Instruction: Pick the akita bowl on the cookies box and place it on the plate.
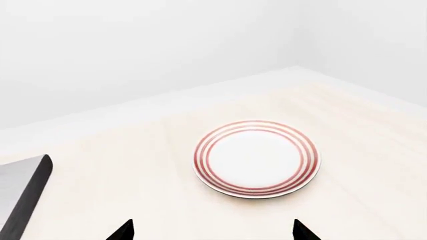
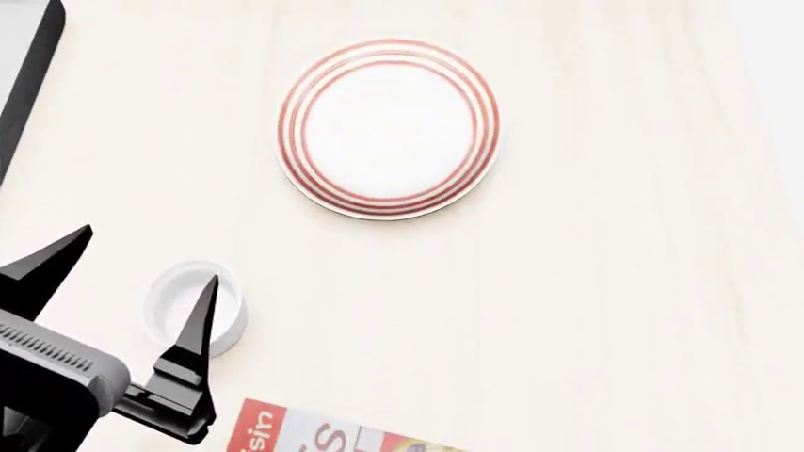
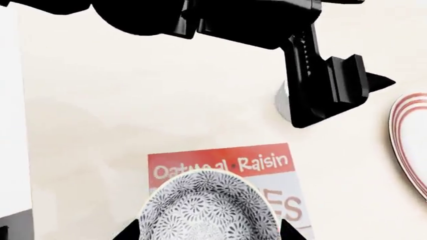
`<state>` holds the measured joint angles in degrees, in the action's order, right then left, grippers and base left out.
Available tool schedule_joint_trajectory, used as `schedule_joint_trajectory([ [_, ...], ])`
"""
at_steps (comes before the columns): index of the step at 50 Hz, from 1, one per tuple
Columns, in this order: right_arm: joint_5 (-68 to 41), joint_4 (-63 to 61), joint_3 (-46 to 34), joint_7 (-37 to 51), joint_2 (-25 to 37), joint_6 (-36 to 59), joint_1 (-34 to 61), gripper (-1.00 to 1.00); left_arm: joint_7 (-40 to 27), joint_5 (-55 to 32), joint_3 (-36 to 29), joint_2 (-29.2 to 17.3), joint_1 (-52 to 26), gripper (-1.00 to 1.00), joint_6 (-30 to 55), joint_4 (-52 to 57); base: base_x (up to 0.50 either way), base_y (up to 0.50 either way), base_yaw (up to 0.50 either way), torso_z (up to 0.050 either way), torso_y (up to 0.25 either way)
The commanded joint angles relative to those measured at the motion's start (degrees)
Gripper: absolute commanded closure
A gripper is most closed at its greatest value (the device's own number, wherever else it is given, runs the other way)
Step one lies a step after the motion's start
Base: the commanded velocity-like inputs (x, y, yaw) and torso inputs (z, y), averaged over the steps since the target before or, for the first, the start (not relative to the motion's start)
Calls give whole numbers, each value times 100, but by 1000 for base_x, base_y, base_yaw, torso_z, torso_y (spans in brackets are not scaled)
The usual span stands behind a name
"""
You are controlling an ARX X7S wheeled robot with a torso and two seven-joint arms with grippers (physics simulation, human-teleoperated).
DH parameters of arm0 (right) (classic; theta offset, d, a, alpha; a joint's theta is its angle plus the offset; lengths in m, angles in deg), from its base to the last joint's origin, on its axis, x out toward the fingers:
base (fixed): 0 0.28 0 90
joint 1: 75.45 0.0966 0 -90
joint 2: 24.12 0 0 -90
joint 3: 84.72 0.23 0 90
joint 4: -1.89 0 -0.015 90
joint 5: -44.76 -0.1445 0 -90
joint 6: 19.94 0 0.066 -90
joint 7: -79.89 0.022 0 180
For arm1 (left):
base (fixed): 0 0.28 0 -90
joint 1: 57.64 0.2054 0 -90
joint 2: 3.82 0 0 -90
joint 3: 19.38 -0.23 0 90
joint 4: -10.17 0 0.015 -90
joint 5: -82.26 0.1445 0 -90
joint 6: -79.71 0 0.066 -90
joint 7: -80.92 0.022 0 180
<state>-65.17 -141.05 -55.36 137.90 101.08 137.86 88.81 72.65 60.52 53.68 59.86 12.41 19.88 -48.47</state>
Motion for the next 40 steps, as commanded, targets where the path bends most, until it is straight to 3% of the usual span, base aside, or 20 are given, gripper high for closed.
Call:
schedule_joint_trajectory([
  [1, -15, 304, -263, 140, -537, 32, 7, -100, 143, 86, 117, 86, 22, -100, -29, 37, 0, 0, 0, 0, 0],
  [40, -544, 1256, -1510, 673, -872, 193, 20, -100, 76, 85, 125, 25, 78, -100, -125, 42, 0, 0, 0, 0, 0],
])
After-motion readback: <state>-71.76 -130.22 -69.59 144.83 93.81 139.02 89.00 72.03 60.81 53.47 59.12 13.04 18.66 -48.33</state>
